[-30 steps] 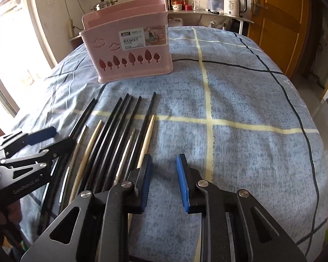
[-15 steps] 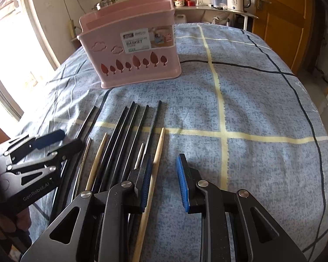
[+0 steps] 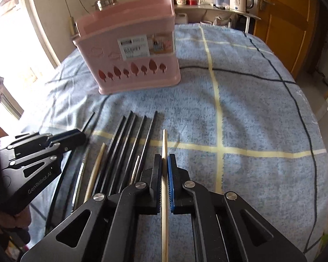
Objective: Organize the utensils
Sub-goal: 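Grasp a pale wooden chopstick with the right gripper while the left grasps a black chopstick, then lift and carry both held chopsticks over the pink basket with both grippers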
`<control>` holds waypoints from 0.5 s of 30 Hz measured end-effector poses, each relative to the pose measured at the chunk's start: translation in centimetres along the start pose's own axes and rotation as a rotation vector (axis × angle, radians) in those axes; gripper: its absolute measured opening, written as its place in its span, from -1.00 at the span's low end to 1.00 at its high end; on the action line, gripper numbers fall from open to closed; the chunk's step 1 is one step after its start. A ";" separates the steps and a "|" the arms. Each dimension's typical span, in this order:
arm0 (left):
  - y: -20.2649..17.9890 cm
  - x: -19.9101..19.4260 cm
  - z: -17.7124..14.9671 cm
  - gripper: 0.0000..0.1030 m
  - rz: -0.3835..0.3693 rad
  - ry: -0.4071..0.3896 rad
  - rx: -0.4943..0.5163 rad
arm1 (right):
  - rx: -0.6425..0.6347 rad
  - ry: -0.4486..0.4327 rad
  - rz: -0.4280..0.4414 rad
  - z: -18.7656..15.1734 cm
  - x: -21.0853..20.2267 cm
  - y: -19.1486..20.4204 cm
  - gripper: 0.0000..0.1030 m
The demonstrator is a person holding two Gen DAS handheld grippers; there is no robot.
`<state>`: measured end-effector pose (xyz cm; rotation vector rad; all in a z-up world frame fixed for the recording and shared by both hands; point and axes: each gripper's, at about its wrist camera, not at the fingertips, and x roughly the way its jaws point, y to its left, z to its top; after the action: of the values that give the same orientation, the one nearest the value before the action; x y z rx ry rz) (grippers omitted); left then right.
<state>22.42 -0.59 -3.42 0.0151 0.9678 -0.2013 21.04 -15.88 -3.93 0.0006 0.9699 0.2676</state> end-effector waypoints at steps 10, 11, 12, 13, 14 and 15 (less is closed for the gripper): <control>-0.8 -8.1 2.3 -0.91 -0.051 -0.142 0.035 | 0.024 -0.123 0.083 2.4 -5.7 -0.5 -0.90; -0.8 -8.8 2.7 -0.91 -0.058 -0.155 0.036 | 0.022 -0.134 0.090 2.5 -6.2 -0.3 -0.90; -0.6 -9.5 3.0 -0.91 -0.063 -0.165 0.036 | 0.020 -0.146 0.097 2.7 -6.7 -0.3 -0.90; -0.6 -10.3 3.5 -0.91 -0.063 -0.180 0.041 | 0.015 -0.163 0.101 3.1 -7.4 -0.2 -0.90; -0.6 -10.8 3.8 -0.91 -0.061 -0.191 0.045 | 0.009 -0.174 0.101 3.3 -7.9 -0.1 -0.90; -0.6 -11.6 4.2 -0.91 -0.064 -0.204 0.047 | 0.004 -0.187 0.104 3.5 -8.4 -0.1 -0.90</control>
<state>19.40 0.27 8.50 0.0063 0.7604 -0.2788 19.43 -17.42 4.91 0.0792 0.7850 0.3548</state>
